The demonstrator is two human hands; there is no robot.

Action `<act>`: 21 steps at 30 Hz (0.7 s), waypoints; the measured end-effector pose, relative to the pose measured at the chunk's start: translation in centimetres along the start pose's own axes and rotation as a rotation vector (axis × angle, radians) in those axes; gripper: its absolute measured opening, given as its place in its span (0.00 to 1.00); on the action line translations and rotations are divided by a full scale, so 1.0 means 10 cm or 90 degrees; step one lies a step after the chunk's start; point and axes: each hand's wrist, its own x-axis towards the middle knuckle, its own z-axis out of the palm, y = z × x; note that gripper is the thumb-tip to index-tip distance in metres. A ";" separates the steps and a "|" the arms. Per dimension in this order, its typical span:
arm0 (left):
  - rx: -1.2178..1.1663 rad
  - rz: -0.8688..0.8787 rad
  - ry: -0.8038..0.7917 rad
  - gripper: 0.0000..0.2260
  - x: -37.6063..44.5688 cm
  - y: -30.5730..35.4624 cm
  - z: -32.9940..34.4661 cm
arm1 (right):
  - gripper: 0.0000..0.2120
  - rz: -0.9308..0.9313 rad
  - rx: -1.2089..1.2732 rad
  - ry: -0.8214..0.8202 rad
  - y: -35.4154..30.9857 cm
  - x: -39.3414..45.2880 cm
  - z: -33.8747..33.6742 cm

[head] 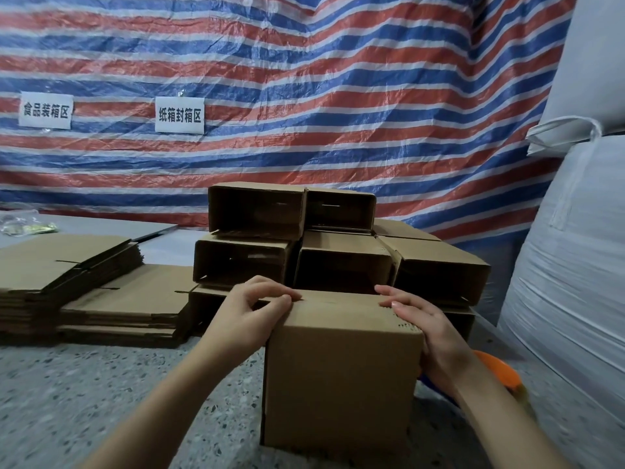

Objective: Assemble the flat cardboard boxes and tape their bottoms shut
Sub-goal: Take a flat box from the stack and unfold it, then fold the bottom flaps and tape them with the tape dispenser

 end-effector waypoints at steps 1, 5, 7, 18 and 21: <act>0.099 0.015 -0.003 0.08 0.01 0.05 -0.03 | 0.15 -0.001 -0.016 0.002 -0.02 0.00 0.01; 0.479 0.191 -0.051 0.13 0.04 0.33 0.07 | 0.13 0.005 -0.067 0.008 -0.08 0.00 0.03; 0.512 0.194 -0.162 0.23 0.04 0.41 0.25 | 0.13 0.022 -0.061 0.000 -0.09 -0.01 0.02; 0.593 0.255 -0.186 0.41 0.03 0.32 0.40 | 0.14 0.147 -0.841 0.161 -0.08 0.18 -0.72; 0.589 0.261 -0.182 0.40 0.03 0.31 0.40 | 0.23 0.310 -1.002 0.087 0.28 0.08 -0.99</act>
